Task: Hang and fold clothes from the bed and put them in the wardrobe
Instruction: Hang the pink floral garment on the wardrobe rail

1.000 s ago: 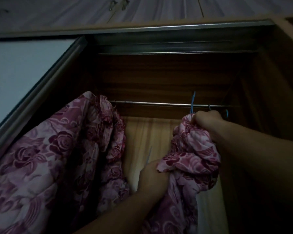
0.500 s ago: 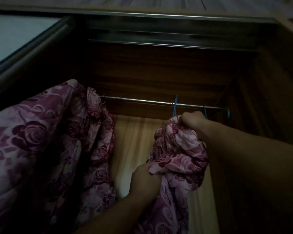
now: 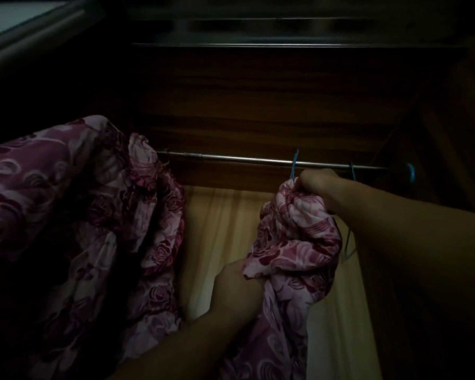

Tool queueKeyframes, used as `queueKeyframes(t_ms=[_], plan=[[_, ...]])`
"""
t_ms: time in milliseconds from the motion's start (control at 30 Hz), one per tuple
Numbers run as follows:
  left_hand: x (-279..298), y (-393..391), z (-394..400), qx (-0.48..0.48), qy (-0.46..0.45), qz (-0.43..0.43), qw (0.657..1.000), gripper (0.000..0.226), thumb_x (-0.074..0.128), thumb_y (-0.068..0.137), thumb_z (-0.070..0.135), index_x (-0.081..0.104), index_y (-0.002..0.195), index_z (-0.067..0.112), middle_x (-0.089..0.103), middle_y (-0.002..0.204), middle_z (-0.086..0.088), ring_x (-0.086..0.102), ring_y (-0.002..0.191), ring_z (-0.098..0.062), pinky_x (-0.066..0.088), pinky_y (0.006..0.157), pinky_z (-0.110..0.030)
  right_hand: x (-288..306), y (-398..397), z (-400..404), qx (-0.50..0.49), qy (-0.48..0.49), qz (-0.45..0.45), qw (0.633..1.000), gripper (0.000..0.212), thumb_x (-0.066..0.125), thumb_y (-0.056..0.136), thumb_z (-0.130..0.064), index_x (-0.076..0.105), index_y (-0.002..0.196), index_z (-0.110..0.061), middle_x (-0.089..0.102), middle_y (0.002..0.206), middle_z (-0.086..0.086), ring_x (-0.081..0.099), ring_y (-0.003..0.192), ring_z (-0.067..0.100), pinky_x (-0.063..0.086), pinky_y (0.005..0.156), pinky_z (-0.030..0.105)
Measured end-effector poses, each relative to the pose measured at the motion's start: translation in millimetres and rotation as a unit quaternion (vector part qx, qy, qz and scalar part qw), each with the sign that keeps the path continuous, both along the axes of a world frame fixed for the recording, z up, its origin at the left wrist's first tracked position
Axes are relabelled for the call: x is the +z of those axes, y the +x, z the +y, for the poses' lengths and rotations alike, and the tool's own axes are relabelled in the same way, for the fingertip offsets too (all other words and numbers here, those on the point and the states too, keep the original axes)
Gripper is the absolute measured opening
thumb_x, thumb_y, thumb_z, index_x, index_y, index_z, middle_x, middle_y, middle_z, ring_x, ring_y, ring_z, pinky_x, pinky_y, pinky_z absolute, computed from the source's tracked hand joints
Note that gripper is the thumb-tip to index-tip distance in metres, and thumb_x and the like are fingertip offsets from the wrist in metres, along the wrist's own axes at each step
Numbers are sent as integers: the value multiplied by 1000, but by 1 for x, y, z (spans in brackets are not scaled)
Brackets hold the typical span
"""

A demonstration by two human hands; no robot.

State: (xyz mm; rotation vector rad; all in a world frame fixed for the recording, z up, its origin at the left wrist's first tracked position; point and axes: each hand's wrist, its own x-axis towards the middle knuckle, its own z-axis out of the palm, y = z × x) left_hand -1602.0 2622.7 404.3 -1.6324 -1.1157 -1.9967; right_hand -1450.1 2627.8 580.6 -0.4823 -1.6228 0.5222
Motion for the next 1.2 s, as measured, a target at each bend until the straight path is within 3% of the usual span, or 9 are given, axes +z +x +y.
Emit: queueKeyframes(t_ms=[300, 367, 500, 633, 733, 933, 1000, 1100, 1200], plan=[[-7, -5, 7, -13, -6, 8, 1000, 14, 63, 87, 13, 72, 87, 23, 64, 71, 23, 61, 79, 1, 47, 70, -12, 9, -17, -18, -62, 55, -118, 990, 9, 60, 88, -3, 65, 94, 2, 63, 88, 10, 63, 84, 24, 51, 90, 35], [-7, -9, 4, -13, -14, -10, 1000, 13, 65, 87, 19, 71, 82, 29, 63, 68, 25, 61, 78, -2, 47, 70, -13, 13, -30, -24, -54, 56, -119, 990, 21, 63, 85, -4, 66, 104, 3, 64, 91, 10, 64, 86, 24, 54, 85, 37], [-7, -29, -7, 9, 1, -11, 1000, 18, 66, 84, 30, 73, 99, 23, 65, 91, 19, 62, 100, -11, 45, 76, -15, 14, -66, -40, -28, 58, -197, 978, 25, 48, 94, -4, 60, 73, -6, 57, 74, 6, 54, 71, 18, 47, 75, 30], [-15, -57, -20, 27, -13, -51, 998, 21, 66, 88, 21, 68, 107, 11, 71, 103, -2, 66, 103, -24, 46, 67, -11, 10, -102, -47, 10, 44, -217, 975, 27, 45, 93, -2, 58, 69, -6, 59, 73, 8, 54, 68, 19, 45, 68, 28], [-20, -74, -37, 37, -6, -36, 999, 15, 64, 89, 16, 73, 101, 17, 72, 101, 5, 66, 99, -12, 48, 78, -17, 18, -127, -44, 29, 49, -189, 980, 9, 58, 79, -2, 66, 75, -2, 67, 74, 9, 63, 70, 21, 51, 71, 30], [-27, -100, -61, -15, 4, -20, 1000, 20, 69, 84, 17, 69, 74, 34, 66, 67, 32, 59, 73, 21, 40, 65, 0, 44, -173, -35, 27, 54, -241, 969, 44, 57, 75, -11, 64, 116, 0, 66, 118, 15, 63, 109, 31, 47, 102, 42], [-31, -107, -67, -15, 1, -16, 1000, 22, 68, 85, 16, 67, 72, 34, 67, 66, 28, 59, 71, 21, 41, 65, 0, 18, -168, -73, 24, 53, -244, 968, 32, 47, 89, -8, 63, 114, 2, 64, 116, 19, 61, 108, 32, 48, 100, 40], [-40, -114, -74, -34, 1, -52, 998, 21, 66, 86, 12, 72, 74, 28, 72, 74, 21, 64, 73, 10, 47, 64, -6, 0, -164, -90, 80, 36, -227, 970, 18, 43, 94, -8, 57, 84, -4, 57, 84, 12, 56, 74, 22, 49, 69, 26], [-51, -114, -81, -41, 4, -68, 997, 20, 67, 85, 10, 71, 73, 26, 71, 71, 22, 64, 70, 10, 47, 61, -5, -10, -163, -93, 85, 7, -226, 970, 20, 49, 81, -19, 62, 86, -5, 65, 94, 15, 61, 86, 28, 50, 90, 33]])
